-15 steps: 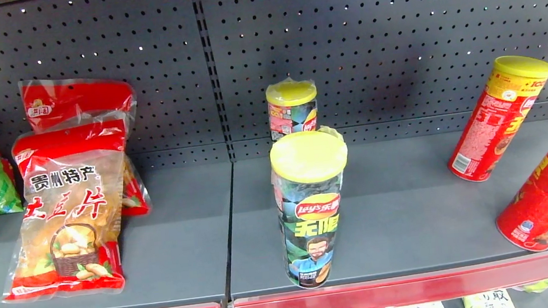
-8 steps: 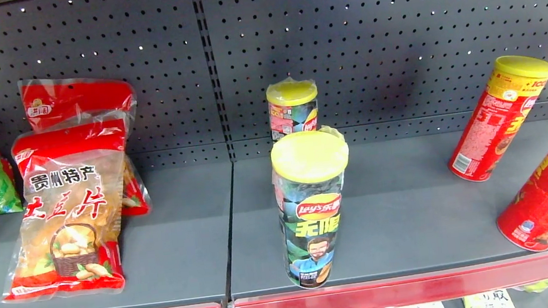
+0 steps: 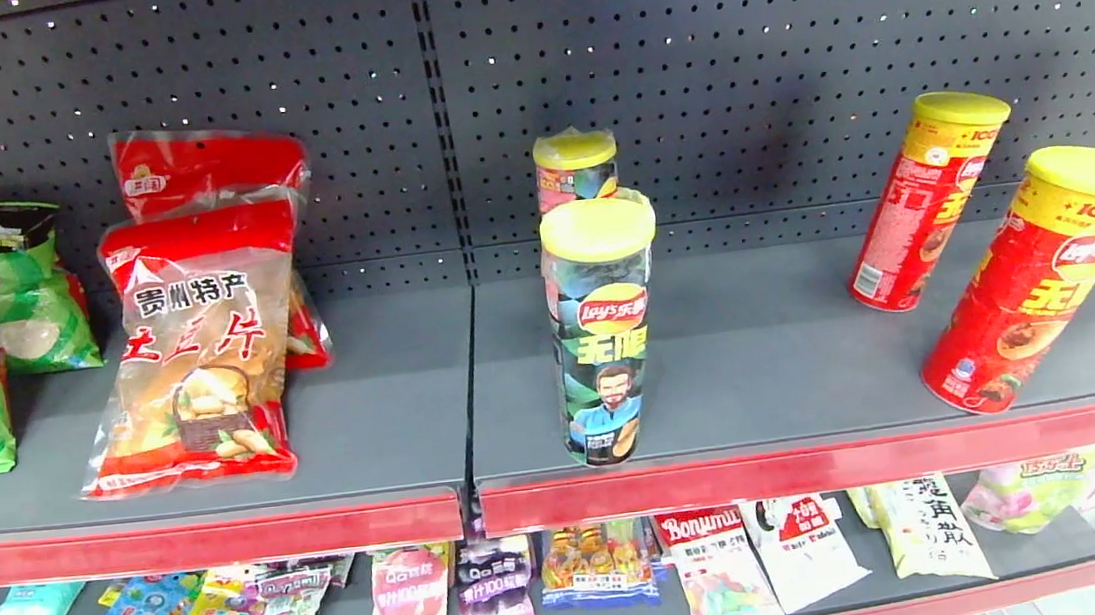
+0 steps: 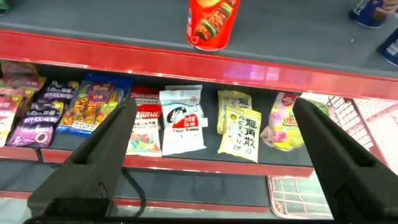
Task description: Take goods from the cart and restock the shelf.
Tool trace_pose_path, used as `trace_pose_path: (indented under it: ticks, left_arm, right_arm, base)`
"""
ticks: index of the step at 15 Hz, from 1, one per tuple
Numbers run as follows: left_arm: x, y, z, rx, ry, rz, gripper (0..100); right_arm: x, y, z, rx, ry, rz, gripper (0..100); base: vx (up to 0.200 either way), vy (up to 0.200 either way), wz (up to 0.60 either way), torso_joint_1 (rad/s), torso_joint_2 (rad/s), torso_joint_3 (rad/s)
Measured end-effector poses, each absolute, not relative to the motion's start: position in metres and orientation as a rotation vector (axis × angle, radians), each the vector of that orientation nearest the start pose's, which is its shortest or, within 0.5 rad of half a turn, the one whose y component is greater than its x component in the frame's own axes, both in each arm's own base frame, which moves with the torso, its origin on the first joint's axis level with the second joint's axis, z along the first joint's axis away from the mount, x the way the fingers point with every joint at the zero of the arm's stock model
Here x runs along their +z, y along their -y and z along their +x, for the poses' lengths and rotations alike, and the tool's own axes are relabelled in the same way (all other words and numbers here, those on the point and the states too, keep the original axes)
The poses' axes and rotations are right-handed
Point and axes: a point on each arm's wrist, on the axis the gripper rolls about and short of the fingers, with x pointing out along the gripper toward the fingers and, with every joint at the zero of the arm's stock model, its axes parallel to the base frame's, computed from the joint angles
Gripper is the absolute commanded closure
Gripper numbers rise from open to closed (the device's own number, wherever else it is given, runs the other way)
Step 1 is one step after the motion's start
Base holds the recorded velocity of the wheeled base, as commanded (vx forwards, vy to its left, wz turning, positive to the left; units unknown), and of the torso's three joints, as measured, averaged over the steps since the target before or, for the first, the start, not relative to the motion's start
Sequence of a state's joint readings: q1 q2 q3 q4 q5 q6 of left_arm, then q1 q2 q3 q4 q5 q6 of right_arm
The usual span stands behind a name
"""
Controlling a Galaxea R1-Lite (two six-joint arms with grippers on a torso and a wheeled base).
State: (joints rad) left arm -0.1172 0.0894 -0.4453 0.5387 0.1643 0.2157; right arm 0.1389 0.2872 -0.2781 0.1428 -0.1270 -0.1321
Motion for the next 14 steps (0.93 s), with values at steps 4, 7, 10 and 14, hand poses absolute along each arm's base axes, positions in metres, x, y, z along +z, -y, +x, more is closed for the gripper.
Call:
trace_pose_path:
  ticks: [4, 7, 10, 14]
  left_arm:
    - [0.1386, -0.0106, -0.0575, 0.025, -0.171, 0.240, 0]
    - [0.1388, -0.0104, -0.0572, 0.026, -0.169, 0.247, 0]
    - [0.1387, -0.0104, -0.0572, 0.025, -0.169, 0.253, 0]
    - [0.1385, -0.0104, -0.0570, 0.025, -0.171, 0.253, 0]
  right_arm:
    - [0.1392, 0.0041, -0.0105, 0.031, -0.155, -0.150, 0]
    - [0.1373, 0.0042, -0.0112, 0.034, -0.159, -0.150, 0]
    - [0.1372, 0.0043, -0.0116, 0.034, -0.156, -0.150, 0]
    - [0.1348, 0.0042, -0.0114, 0.036, -0.159, -0.150, 0]
  base:
    - [0.000, -0.200, 0.00, 0.007, 0.00, 0.004]
    - [0.000, -0.200, 0.00, 0.009, 0.00, 0.002]
    - [0.000, -0.200, 0.00, 0.001, 0.00, 0.001]
    - [0.000, -0.200, 0.00, 0.002, 0.00, 0.001]
